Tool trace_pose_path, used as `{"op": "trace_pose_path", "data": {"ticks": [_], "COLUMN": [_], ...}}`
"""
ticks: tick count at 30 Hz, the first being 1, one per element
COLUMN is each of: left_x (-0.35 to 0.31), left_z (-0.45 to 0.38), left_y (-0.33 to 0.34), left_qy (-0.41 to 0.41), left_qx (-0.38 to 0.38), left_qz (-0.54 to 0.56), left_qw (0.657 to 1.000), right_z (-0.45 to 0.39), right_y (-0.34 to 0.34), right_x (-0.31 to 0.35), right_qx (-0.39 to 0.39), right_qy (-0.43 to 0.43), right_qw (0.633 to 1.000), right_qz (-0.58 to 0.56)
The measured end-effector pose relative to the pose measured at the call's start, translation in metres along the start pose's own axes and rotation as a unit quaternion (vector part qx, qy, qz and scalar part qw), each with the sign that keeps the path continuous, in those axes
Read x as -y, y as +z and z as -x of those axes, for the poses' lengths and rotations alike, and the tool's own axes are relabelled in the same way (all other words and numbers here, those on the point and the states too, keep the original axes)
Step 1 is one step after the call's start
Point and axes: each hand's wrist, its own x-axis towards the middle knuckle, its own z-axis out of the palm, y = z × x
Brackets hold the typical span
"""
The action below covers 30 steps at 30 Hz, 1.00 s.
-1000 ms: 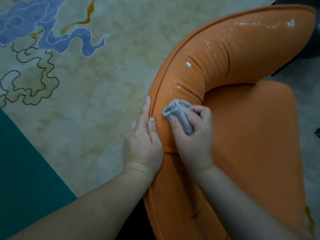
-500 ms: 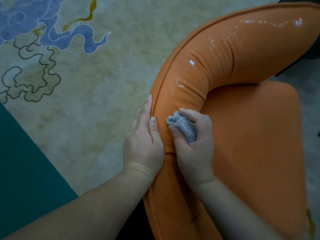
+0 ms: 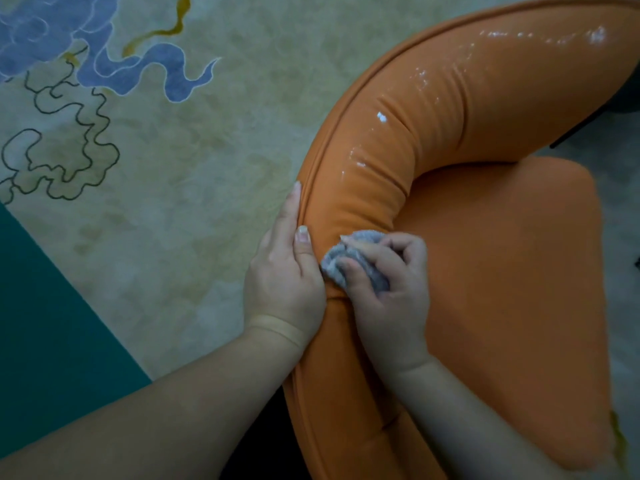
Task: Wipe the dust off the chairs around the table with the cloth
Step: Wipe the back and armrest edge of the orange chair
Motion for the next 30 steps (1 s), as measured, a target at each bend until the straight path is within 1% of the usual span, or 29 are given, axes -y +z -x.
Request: {"op": "trace_pose_path", "data": {"ticks": [3, 5, 7, 10, 13, 15, 16, 18, 20, 22, 25, 27, 28, 30], "left_x": [0.001, 0.001, 0.001, 0.001, -0.001, -0.001, -0.002, -0.002, -0.001, -0.001, -0.001, -0.001, -0.001, -0.002], "left_z": [0.000, 0.000, 0.001, 0.000, 0.000, -0.001, -0.001, -0.001, 0.000, 0.000, 0.000, 0.000, 0.000, 0.001], "left_y": [0.001, 0.001, 0.001, 0.000, 0.000, 0.000, 0.000, 0.000, 0.000, 0.000, 0.000, 0.000, 0.000, -0.001], "left_qy": [-0.003, -0.005, -0.002, -0.005, -0.004, -0.001, -0.001, 0.000, -0.004, -0.006, 0.002, -0.003, -0.006, -0.003], "left_qx": [0.003, 0.005, 0.006, 0.005, 0.004, 0.000, 0.000, 0.002, 0.004, 0.007, 0.006, 0.010, 0.013, 0.016], "left_qz": [-0.003, 0.001, 0.004, -0.001, -0.001, 0.001, 0.003, 0.006, 0.008, 0.012, -0.001, -0.006, -0.006, -0.005], "left_qw": [1.000, 1.000, 1.000, 1.000, 1.000, 1.000, 1.000, 1.000, 1.000, 1.000, 1.000, 1.000, 1.000, 1.000], "right_z": [-0.035, -0.047, -0.035, 0.007, 0.012, -0.012, -0.028, -0.064, -0.088, -0.080, -0.033, -0.017, -0.022, -0.048], "right_y": [0.012, 0.016, 0.012, -0.004, -0.008, 0.002, 0.009, 0.020, 0.024, 0.023, 0.008, 0.002, 0.002, 0.008], "right_x": [0.004, 0.006, 0.004, 0.001, -0.002, 0.002, 0.004, 0.007, 0.009, 0.007, 0.004, 0.000, 0.000, 0.004], "right_qx": [-0.050, -0.058, -0.036, 0.021, 0.034, 0.010, -0.013, -0.063, -0.085, -0.076, -0.015, 0.011, 0.009, -0.018], "right_qy": [0.021, 0.032, 0.020, -0.001, -0.014, -0.030, -0.031, -0.007, 0.011, -0.003, -0.040, -0.039, -0.038, -0.048], "right_qw": [0.998, 0.998, 0.999, 0.999, 0.999, 1.000, 0.999, 0.998, 0.996, 0.997, 0.999, 0.999, 0.999, 0.999], "right_qz": [-0.007, -0.019, -0.026, -0.036, -0.034, -0.003, 0.005, 0.004, -0.002, -0.001, -0.006, -0.011, -0.004, 0.017]}}
